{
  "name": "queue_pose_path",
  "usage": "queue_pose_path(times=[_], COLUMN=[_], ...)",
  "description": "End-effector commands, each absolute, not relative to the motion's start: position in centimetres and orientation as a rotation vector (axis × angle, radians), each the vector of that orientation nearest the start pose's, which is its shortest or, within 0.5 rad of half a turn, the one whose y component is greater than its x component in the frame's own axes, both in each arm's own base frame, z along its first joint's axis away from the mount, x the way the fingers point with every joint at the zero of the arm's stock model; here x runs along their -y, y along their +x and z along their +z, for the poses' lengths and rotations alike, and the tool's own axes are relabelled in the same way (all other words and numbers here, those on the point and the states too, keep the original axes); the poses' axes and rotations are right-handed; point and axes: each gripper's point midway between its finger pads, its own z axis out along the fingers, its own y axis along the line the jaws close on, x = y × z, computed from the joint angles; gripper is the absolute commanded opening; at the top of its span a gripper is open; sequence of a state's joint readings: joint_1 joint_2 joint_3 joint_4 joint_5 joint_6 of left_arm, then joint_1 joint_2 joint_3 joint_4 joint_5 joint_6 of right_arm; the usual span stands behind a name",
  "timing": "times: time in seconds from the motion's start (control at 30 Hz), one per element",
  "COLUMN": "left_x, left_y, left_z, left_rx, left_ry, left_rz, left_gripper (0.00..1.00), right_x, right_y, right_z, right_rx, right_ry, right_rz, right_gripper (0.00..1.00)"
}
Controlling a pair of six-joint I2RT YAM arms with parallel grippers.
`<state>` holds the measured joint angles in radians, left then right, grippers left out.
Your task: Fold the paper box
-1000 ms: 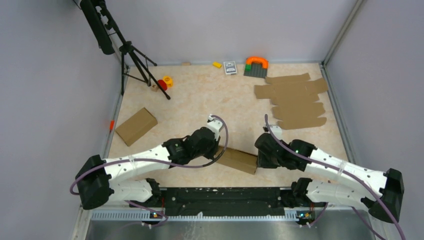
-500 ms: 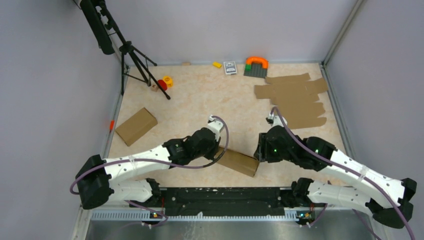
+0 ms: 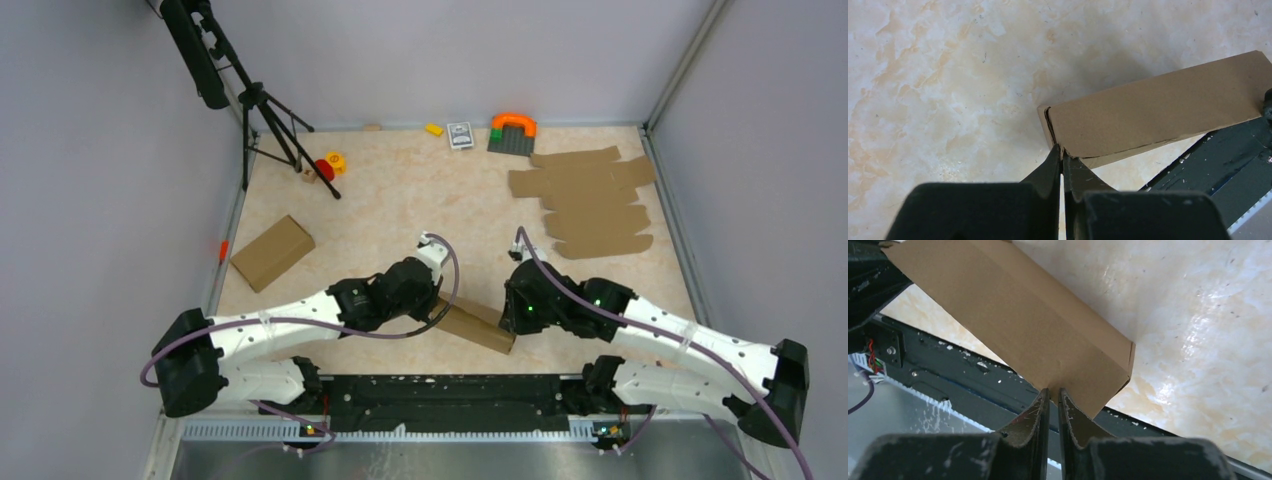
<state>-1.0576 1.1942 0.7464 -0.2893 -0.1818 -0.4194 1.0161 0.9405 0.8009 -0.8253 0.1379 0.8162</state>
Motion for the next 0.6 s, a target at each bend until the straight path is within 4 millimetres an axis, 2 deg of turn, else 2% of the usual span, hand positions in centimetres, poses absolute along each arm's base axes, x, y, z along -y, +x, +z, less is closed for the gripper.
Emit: queue_pose_path(times=[0.0,0.23,0.47,0.57], left_x=[28.4,28.4,28.2,28.2], left_y=[17.5,17.5,17.5,17.5], left_z=[11.2,11.2,11.2,11.2], left_rx=[-2.264,-2.262,-2.262,-2.261], left_ry=[0.654,0.649,0.665,0.664], left_rz=[-0.538,-0.541,-0.53,-0.528], left_gripper=[0.0,0.02,0.0,0.0], right_x=[-20.6,-19.2,-17.5,-16.6], right_y=[10.7,11.1,12.4,12.5], right_z=[11.2,10.0,12.4,12.8], right_rx=[-2.648,-2.658,-2.594,-2.586], right_ry=[-0.206,-0.187,-0.16,-0.136], right_rz=[0.621,0.506,0.39,0.351], right_gripper=[0.1,0.09,0.08,0.09])
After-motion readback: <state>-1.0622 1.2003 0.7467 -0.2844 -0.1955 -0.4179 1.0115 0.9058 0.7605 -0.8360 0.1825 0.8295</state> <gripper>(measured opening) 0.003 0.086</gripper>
